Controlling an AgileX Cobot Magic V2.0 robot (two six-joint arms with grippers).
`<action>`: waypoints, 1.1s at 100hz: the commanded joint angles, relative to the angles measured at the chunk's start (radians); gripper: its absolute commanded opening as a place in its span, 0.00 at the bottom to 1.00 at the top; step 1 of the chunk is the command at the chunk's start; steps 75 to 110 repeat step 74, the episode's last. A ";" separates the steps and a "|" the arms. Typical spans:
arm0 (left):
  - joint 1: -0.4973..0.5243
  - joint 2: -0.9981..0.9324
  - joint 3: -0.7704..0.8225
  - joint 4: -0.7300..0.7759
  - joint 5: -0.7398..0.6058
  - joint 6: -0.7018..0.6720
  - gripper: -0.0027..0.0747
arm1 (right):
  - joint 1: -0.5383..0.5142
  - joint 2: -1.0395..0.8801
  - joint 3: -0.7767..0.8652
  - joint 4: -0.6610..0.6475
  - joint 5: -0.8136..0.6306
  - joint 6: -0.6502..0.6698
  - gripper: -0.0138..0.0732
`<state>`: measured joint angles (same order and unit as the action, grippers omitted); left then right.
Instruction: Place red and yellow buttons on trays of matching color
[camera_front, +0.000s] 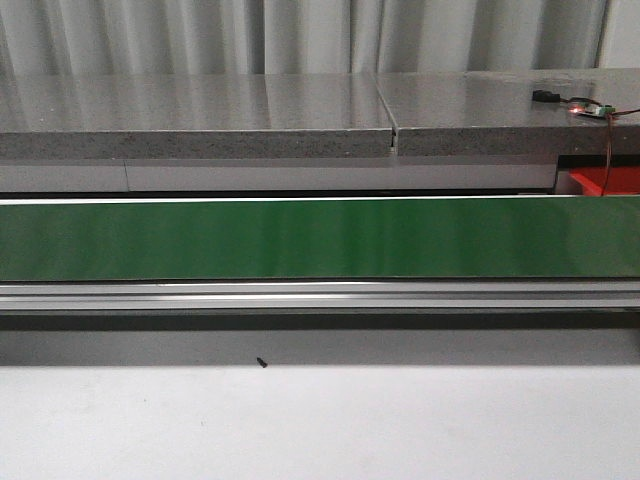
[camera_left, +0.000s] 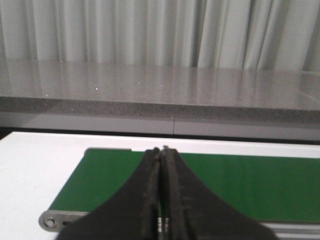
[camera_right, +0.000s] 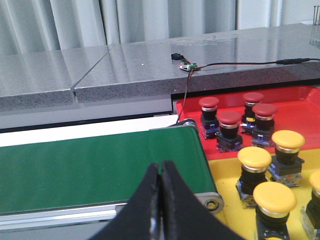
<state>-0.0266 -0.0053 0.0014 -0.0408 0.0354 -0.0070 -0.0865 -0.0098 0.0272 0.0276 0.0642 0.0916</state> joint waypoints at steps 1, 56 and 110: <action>-0.026 -0.033 0.042 -0.002 -0.043 -0.011 0.01 | -0.006 -0.020 -0.014 -0.004 -0.073 -0.002 0.08; -0.034 -0.033 0.042 -0.002 -0.035 -0.011 0.01 | -0.006 -0.020 -0.014 -0.004 -0.073 -0.002 0.08; -0.034 -0.033 0.042 -0.002 -0.035 -0.011 0.01 | -0.006 -0.020 -0.014 -0.004 -0.073 -0.002 0.08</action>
